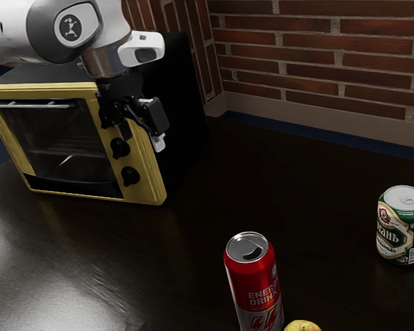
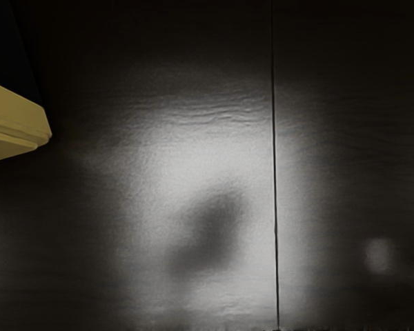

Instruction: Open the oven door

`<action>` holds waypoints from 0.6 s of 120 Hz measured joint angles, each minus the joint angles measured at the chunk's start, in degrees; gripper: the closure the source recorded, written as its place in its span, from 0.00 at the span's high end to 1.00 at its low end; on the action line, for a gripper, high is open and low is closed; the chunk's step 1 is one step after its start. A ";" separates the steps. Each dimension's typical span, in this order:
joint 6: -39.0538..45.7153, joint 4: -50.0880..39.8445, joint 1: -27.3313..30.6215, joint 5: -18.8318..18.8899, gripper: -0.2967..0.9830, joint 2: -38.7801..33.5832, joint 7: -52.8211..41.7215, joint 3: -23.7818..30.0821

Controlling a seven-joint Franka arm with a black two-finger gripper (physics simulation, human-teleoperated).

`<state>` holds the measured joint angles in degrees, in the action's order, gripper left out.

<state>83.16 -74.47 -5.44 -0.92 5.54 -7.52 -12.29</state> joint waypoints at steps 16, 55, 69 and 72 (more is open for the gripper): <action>-0.14 0.01 0.11 -0.07 0.77 -0.05 -0.79 0.06; 2.01 -0.03 1.57 10.33 0.77 -20.06 -29.80 -3.91; 15.16 -30.79 7.68 14.71 0.77 -41.01 -40.04 -7.16; 17.90 -33.06 8.45 15.38 0.77 -42.13 -41.90 -8.45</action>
<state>101.06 -107.52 3.01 14.46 -36.59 -49.41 -20.74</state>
